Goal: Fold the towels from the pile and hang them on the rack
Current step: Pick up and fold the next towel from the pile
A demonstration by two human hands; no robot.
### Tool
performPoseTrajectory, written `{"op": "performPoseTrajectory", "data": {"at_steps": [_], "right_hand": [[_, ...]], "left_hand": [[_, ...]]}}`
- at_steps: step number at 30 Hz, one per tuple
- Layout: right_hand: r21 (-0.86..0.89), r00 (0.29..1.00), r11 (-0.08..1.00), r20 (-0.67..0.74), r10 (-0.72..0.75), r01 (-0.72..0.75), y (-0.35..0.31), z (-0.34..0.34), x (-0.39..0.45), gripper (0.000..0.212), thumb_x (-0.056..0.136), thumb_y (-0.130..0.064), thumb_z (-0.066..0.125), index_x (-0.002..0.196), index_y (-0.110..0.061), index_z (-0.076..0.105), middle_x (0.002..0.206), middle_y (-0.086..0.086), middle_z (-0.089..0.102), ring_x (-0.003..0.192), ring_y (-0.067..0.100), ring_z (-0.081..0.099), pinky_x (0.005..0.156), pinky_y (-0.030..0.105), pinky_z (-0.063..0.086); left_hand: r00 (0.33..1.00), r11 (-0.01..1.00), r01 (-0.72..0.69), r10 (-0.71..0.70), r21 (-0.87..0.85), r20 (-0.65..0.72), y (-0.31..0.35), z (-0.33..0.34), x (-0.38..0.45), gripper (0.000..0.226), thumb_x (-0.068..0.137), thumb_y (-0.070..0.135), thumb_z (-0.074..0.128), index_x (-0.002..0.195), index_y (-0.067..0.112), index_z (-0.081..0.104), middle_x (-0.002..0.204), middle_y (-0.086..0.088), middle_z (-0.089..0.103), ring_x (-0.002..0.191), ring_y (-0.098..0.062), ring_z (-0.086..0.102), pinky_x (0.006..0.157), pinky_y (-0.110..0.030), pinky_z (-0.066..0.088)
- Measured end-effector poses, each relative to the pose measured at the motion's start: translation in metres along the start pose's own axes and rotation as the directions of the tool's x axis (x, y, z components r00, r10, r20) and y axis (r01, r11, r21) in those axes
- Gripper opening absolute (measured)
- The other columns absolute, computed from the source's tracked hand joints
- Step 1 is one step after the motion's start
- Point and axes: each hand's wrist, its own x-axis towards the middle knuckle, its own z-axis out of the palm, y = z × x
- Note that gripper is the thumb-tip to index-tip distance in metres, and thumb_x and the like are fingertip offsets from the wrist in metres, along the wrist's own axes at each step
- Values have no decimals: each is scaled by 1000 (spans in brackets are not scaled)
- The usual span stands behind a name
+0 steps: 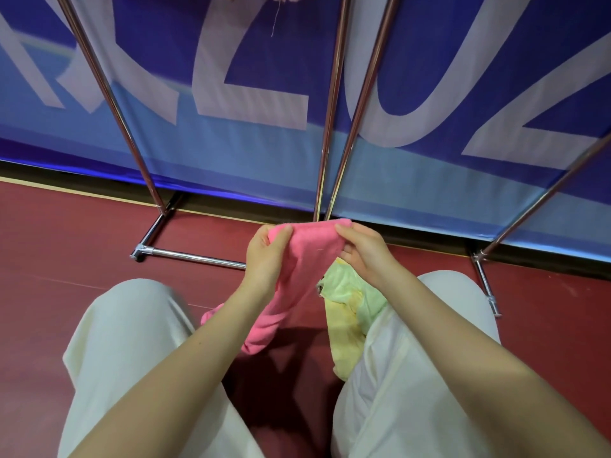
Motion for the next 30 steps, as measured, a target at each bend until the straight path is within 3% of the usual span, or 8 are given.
{"op": "performPoseTrajectory", "data": {"at_steps": [3,7,10,13,17,20,24,30], "right_hand": [[-5,994,998,-90,-68,68,3,10,4,12,97,-11,54,101,-9,65,95,9,68,86,18,64,81,30,51],[-270,934,935,-208,-289,229,8,23,10,24,97,-19,53,84,-4,67,87,5,61,85,16,54,81,35,43],[-288,926,920,-190,-327,266,4,33,9,21,98,-13,49,94,-19,70,102,3,67,102,17,61,96,35,46],[-351,929,890,-118,-351,291,1,39,6,26,98,-7,45,109,-14,67,110,2,66,110,17,60,102,32,45],[-408,925,855,-57,-376,322,2,40,5,28,97,-6,49,118,-5,66,112,-1,65,109,10,59,100,24,44],[-433,919,842,-73,-387,321,3,35,8,26,94,-4,53,115,-5,68,110,-1,68,107,10,61,100,24,45],[-509,926,812,-72,-370,284,4,32,8,21,92,-7,57,108,-3,71,101,4,70,93,9,62,84,15,46],[-621,974,751,159,-161,225,23,46,-6,13,94,-3,51,91,-3,63,61,0,51,48,-1,47,51,13,39]], "left_hand": [[997,999,29,-27,29,-69,-1,0,3,10,92,20,61,89,12,58,83,0,60,79,-13,54,70,-25,45],[995,995,101,-101,27,10,2,5,5,9,92,10,57,98,16,60,101,-4,64,92,-16,56,84,-32,44],[970,974,226,-222,-31,95,3,11,1,13,94,14,54,90,20,65,82,4,65,77,-14,56,72,-28,45],[924,945,326,-311,-33,221,7,18,-6,18,99,24,50,85,21,62,77,5,61,70,-12,56,67,-28,48],[953,969,247,-246,13,180,7,22,-8,28,100,19,47,75,17,60,69,3,58,68,-14,56,64,-23,47],[977,990,142,-138,-16,165,4,19,-5,23,96,17,54,76,16,66,67,5,62,59,-2,56,57,-15,45],[998,1000,24,-23,-9,58,0,16,0,21,95,14,57,76,20,65,75,10,63,68,3,54,67,-13,43],[994,993,-81,74,-85,-82,12,9,1,24,94,9,57,74,19,66,71,14,69,67,4,61,65,-14,46]]}}
